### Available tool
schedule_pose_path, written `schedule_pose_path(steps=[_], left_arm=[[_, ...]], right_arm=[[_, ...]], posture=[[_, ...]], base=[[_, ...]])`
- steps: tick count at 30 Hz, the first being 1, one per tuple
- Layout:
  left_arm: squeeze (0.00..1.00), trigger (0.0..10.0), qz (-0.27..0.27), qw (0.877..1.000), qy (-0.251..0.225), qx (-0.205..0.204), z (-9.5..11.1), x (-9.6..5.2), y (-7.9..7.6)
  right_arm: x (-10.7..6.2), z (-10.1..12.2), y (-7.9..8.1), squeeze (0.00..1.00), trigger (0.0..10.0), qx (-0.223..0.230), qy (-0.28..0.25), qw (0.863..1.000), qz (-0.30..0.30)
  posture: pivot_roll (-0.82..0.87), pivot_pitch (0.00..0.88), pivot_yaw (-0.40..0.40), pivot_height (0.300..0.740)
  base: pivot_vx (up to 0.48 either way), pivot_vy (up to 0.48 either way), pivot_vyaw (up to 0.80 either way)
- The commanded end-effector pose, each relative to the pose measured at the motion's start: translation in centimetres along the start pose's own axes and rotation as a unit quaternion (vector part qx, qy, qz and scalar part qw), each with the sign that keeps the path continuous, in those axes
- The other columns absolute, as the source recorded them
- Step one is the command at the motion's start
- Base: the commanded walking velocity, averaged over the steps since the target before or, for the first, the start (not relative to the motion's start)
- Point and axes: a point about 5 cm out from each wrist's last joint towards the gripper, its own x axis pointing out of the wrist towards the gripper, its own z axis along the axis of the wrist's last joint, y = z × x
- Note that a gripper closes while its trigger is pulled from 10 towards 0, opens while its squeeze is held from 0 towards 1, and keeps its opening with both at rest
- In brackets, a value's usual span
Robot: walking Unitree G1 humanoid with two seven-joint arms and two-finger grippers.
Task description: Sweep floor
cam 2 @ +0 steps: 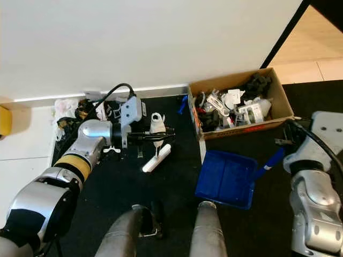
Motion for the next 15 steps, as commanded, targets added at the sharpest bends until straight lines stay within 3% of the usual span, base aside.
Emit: schedule_pose_path(steps=[1,6,7,9,12,15], left_arm=[[0.0,10.0,-0.013,0.999,-0.019,-0.028,-0.6,-0.2,-0.7],[0.0,10.0,0.002,1.0,-0.03,-0.002,0.6,-1.2,-0.2],[0.0,10.0,0.023,0.999,-0.028,0.03,1.4,-2.2,0.4],[0.0,10.0,0.039,0.998,-0.021,0.05,1.9,-2.7,0.8],[0.0,10.0,0.091,0.99,-0.008,0.11,3.4,-4.6,1.8],[0.0,10.0,0.119,0.985,-0.004,0.125,4.0,-5.4,2.1]], right_arm=[[-0.1,-2.0,2.1,0.0,10.0,0.027,0.036,0.998,0.042],[1.0,-1.6,4.5,0.0,10.0,0.051,0.015,0.996,0.075],[1.7,-1.3,5.9,0.0,10.0,0.065,0.002,0.993,0.094],[1.9,-1.2,6.4,0.0,10.0,0.07,-0.004,0.992,0.101],[2.5,-0.9,8.0,0.0,10.0,0.093,-0.017,0.988,0.121],[2.6,-0.7,8.8,0.0,10.0,0.103,-0.024,0.985,0.133]], posture=[[-0.05,0.408,0.141,0.74],[0.0,0.366,0.149,0.74],[0.03,0.346,0.154,0.74],[0.03,0.34,0.155,0.74],[0.07,0.295,0.167,0.74],[0.08,0.284,0.169,0.74]], base=[[0.0,0.0,0.0],[0.0,0.0,0.0],[0.0,0.0,0.0],[0.0,0.0,0.0],[0.0,0.0,0.0],[0.0,0.0,0.0]])
